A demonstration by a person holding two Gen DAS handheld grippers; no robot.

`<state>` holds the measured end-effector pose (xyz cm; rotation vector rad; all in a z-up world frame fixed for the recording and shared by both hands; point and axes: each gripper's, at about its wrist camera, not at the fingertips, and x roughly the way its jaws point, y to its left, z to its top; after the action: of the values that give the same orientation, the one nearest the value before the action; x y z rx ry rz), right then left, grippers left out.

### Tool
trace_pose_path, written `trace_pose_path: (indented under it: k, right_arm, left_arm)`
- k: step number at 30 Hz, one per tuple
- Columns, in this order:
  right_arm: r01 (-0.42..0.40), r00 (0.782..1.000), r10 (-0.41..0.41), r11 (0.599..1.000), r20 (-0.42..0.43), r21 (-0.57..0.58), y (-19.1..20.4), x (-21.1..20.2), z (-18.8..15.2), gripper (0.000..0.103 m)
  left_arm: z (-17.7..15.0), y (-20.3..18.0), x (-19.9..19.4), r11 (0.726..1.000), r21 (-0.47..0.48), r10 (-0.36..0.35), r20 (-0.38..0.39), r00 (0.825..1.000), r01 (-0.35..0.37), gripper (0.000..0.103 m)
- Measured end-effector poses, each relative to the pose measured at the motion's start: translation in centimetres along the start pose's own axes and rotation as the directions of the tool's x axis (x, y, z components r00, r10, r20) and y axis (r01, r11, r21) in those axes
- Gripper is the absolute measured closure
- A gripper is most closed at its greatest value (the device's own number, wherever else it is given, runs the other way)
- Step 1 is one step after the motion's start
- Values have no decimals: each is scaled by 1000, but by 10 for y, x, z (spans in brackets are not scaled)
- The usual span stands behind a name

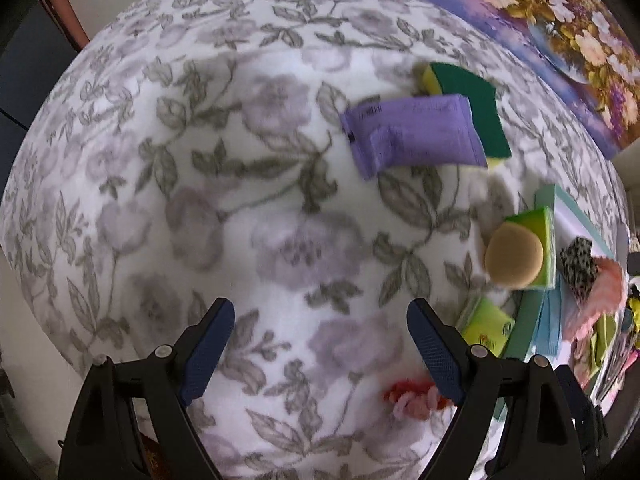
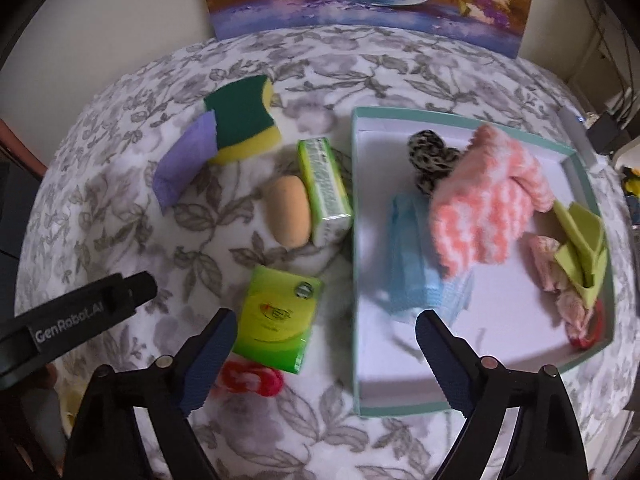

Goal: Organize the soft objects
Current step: 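Reach down and grasp the red flower hair tie with the left tool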

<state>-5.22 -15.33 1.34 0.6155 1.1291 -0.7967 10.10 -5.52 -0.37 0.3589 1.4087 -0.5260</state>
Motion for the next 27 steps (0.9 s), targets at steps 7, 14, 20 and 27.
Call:
trace_pose_path:
  k: [7, 14, 20, 27]
  right_arm:
    - [15, 1000, -15, 1000, -12, 18, -12, -5, -14, 11]
    - [46, 998, -44, 997, -38, 57, -26, -8, -32, 11]
    - [66, 996, -62, 994, -57, 87, -38, -10, -39, 11]
    - [70, 995, -63, 993, -72, 94, -44, -12, -45, 11]
  left_arm:
    - [-30, 0, -5, 999, 21, -29, -15, 999, 29, 14]
    - [-56, -10, -3, 998, 42, -45, -50, 998, 47, 14]
    - [-74, -21, 0, 996, 38, -75, -76, 994, 78, 15]
    - [-88, -46, -1, 993, 80, -82, -71, 994, 87, 15]
